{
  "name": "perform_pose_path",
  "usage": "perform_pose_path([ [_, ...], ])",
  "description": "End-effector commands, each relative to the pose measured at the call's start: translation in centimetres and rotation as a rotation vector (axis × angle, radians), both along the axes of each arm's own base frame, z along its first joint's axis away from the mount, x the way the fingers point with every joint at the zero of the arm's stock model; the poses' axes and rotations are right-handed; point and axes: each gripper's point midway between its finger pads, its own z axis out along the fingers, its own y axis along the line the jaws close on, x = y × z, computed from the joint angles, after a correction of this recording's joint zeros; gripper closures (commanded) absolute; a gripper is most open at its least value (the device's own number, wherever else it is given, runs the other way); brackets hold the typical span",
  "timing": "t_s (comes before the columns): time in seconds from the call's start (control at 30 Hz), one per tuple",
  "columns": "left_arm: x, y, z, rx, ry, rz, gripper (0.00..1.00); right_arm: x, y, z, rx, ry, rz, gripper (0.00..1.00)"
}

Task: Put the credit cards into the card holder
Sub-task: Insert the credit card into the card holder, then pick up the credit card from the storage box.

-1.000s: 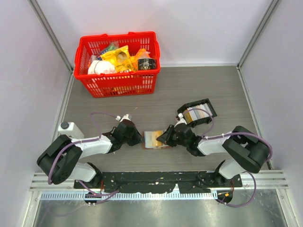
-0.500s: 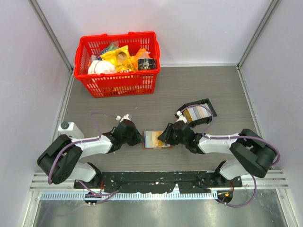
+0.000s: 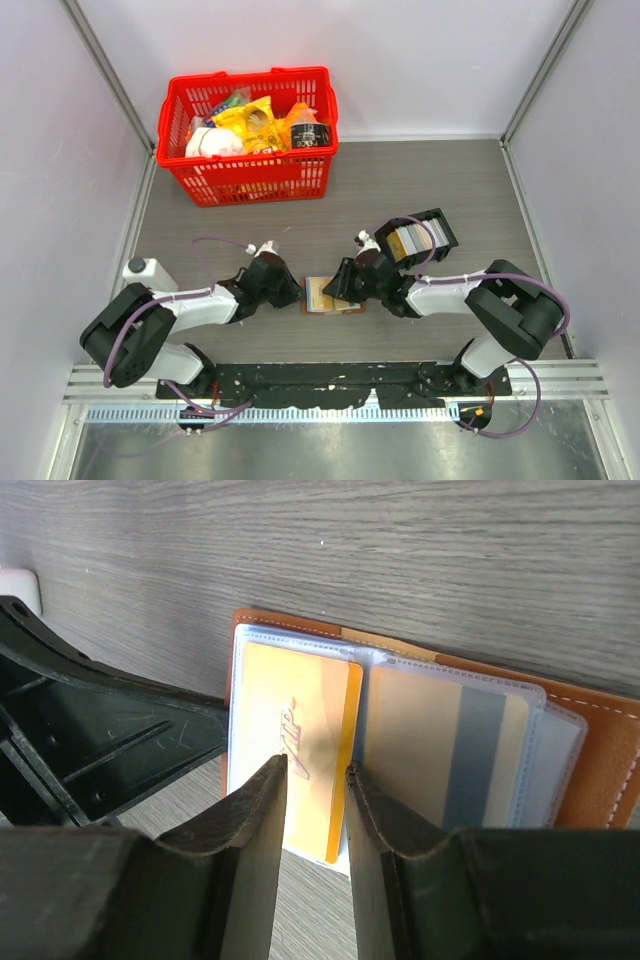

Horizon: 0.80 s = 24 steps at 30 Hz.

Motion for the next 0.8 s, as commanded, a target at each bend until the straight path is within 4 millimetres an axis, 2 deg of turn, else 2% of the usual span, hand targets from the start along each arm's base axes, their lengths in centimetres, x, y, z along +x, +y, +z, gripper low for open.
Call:
perform_pose_path([
  [0.0,-4.5,4.9,-5.7,0.245,0.184,-0.022,1.00,0.2,1.7,1.6,0.039,-0.057,0.082,0.65],
  [0.13,-4.5,5.0,-5.6,0.250,0.184,-0.023,1.00,-0.1,2.6,3.7,0.125,-0.104,0.127,0.66],
  [0.23,-4.5,5.1,-5.5,0.256,0.183,-0.021,1.00,1.0,0.7,4.3,-0.007,-0.139,0.090,0.66],
  [0.3,-4.5,5.2,-5.3,0.258,0.180,-0.021,1.00,1.8,-0.9,5.9,-0.077,-0.177,0.047,0.65],
  [0.33,-4.5,5.2,-5.1,0.256,0.173,-0.020,1.00,2.8,-2.3,7.2,-0.109,-0.211,-0.013,0.65],
  [0.37,-4.4,5.3,-5.0,0.257,0.169,-0.021,1.00,3.4,-2.9,8.2,-0.131,-0.248,-0.018,0.64],
  [0.4,-4.4,5.3,-4.8,0.255,0.166,-0.019,1.00,3.8,-5.1,8.6,-0.189,-0.248,-0.066,0.64],
  [0.43,-4.3,5.3,-4.5,0.254,0.159,-0.017,1.00,4.7,-6.0,10.6,-0.196,-0.290,-0.105,0.63],
  [0.47,-4.3,5.3,-4.3,0.254,0.154,-0.017,1.00,5.3,-8.5,10.0,-0.274,-0.269,-0.159,0.62],
  [0.5,-4.2,5.3,-4.1,0.252,0.147,-0.014,1.00,6.8,-10.2,11.6,-0.299,-0.304,-0.208,0.60],
  [0.57,-4.0,5.1,-3.6,0.241,0.137,-0.019,1.00,7.3,-12.4,11.9,-0.373,-0.292,-0.224,0.59],
  [0.63,-3.8,4.9,-3.2,0.233,0.127,-0.019,1.00,8.7,-15.6,11.8,-0.435,-0.270,-0.282,0.59],
  [0.77,-3.6,4.6,-2.6,0.224,0.116,-0.026,1.00,9.9,-18.2,10.9,-0.513,-0.224,-0.292,0.59],
])
